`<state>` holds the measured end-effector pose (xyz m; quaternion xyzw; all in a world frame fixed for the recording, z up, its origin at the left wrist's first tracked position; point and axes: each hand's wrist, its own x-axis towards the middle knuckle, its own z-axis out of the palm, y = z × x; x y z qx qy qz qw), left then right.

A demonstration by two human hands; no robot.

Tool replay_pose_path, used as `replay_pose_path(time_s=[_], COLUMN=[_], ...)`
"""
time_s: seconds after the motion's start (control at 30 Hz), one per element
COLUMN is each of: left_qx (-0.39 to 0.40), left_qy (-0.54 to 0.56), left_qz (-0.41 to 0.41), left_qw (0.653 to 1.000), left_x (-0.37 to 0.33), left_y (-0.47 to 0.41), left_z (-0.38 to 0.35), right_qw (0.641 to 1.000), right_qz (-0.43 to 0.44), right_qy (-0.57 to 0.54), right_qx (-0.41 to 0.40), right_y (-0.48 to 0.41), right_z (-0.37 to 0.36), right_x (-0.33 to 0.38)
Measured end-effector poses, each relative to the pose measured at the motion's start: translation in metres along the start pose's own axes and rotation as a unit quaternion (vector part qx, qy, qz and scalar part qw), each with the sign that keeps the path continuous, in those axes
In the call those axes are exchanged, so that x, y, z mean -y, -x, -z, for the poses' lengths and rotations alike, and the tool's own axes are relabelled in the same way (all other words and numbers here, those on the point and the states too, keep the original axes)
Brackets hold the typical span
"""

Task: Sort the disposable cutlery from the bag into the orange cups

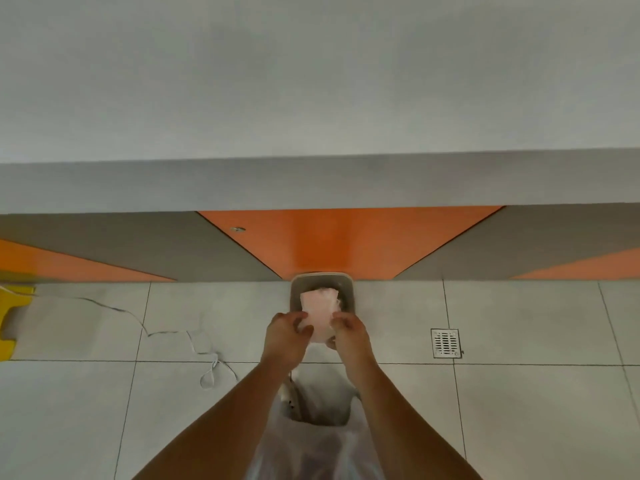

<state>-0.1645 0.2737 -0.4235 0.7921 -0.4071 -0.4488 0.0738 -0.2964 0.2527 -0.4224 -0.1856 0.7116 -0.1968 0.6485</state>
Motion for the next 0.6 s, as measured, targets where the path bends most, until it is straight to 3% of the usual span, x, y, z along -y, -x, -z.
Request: replay_pose_path(time_s=[0.37, 0.47, 0.6], left_qx=[0.044, -0.005, -0.124], left_qy=[-0.076, -0.069, -0.025], left_qz=[-0.028, -0.017, -0.053], left_qw=[0.996, 0.997, 0.991], left_x=[0.028, 0.023, 0.009], left_y=[-0.067, -0.066, -0.054], left_z=[-0.046, -0.043, -0.025], right_qw=[0.976, 0.955, 0.932], right_qz=[0.038, 0.041, 0.163], right_qy=[0.212, 0.292, 0.318], right_qx=[0.01, -0.023, -0.057], right_y=[-0.092, -0.097, -0.076], right_z=[-0.007, -0.005, 0.004], right_x=[-0.04, -0.037, -0.017])
